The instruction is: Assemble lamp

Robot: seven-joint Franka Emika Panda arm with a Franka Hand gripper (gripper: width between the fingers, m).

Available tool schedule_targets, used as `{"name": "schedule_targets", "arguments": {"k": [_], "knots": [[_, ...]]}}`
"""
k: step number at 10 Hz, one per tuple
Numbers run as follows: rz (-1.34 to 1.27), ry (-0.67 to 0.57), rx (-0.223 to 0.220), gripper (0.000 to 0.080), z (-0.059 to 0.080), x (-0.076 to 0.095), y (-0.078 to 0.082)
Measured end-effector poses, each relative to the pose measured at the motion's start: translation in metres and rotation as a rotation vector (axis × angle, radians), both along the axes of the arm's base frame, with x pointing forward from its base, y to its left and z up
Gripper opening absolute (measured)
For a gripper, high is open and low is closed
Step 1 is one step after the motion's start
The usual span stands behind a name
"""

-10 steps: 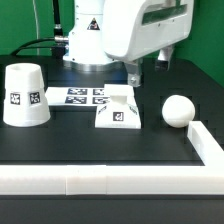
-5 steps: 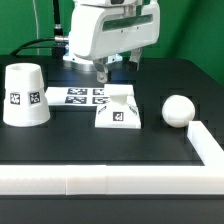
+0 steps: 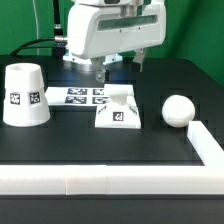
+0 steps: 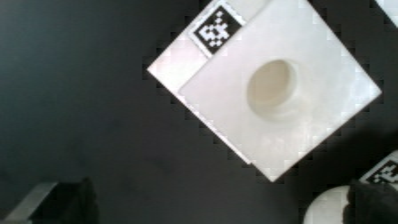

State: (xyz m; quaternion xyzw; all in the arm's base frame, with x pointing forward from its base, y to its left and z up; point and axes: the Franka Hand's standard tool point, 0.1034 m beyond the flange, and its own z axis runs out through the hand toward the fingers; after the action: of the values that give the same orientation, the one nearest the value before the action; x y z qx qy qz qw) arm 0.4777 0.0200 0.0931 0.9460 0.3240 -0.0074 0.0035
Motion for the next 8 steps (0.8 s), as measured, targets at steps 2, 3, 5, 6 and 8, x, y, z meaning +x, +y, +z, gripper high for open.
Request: {"name": "schedule_targets", "arguments": {"k": [2, 3, 5, 6, 8], "knots": [[-0.220, 0.013, -0.002, 0.0700, -0.010, -0.016, -0.005], [-0.260, 0.015, 0.007, 0.0700, -0.015, -0.022, -0.008], [-0.402, 0.019, 0.015, 0.0700, -0.015, -0.022, -0.005], [-0.437, 0.021, 0.019, 0.0700, -0.015, -0.022, -0.004], [-0.612, 0.022, 0.029, 0.0700, -0.017, -0.023, -0.001]]}}
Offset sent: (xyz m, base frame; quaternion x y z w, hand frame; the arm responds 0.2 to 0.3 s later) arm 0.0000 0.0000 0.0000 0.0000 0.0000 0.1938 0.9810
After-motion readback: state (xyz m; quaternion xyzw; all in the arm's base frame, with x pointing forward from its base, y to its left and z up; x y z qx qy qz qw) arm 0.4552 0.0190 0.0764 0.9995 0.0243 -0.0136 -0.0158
